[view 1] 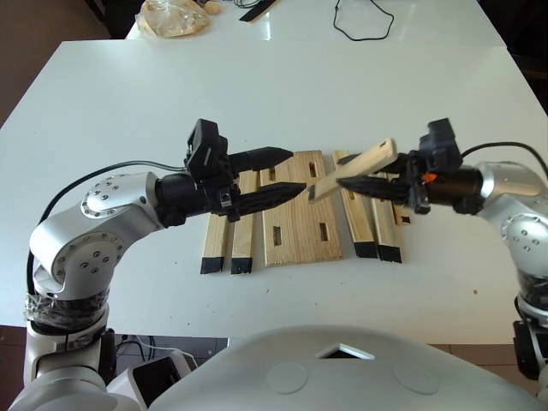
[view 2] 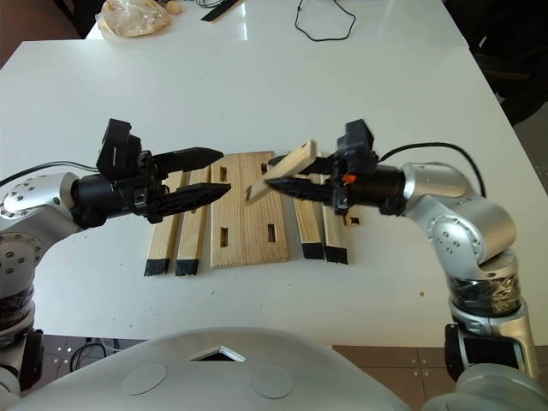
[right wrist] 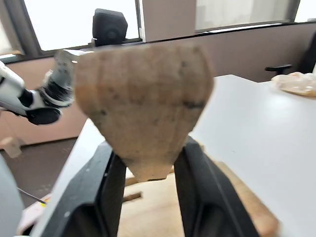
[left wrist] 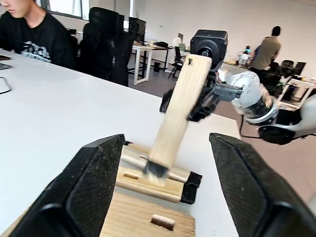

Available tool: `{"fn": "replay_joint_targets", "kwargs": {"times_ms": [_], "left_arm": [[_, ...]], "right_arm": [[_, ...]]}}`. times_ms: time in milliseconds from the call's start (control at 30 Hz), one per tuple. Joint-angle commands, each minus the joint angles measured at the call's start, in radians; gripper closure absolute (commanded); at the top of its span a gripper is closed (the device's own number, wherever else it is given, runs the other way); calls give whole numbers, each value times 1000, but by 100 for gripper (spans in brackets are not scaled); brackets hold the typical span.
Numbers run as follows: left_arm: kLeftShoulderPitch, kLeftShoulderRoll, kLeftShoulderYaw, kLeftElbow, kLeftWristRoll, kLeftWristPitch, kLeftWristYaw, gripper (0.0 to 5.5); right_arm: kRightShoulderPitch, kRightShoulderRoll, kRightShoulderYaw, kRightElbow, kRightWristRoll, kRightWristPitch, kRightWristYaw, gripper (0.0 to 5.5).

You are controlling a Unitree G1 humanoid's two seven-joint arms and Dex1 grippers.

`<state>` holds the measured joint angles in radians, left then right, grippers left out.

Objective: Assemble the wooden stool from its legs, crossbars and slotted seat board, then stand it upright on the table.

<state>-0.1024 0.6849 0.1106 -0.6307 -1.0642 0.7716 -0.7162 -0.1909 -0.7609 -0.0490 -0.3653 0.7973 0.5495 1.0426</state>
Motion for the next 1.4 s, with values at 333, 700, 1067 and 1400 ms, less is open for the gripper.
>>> {"fn": "replay_joint_targets", "kwargs": {"times_ms": [333,700,1067,1400], "left_arm": [[125,-52,-60,-22,164,-94,27,235],[148,-64,-75,-40,191,-97,30,235],[144,-73,-88,-38,214,-105,31,235],[146,-80,-108,-43,227,-115,51,235]], "right_arm": [[-21,-146,115,442,-522,-546,246,420],[-45,-129,112,486,-527,-599,272,420],[-9,-97,132,466,-524,-586,276,420],[-13,-125,171,510,-541,-546,368,420]]}}
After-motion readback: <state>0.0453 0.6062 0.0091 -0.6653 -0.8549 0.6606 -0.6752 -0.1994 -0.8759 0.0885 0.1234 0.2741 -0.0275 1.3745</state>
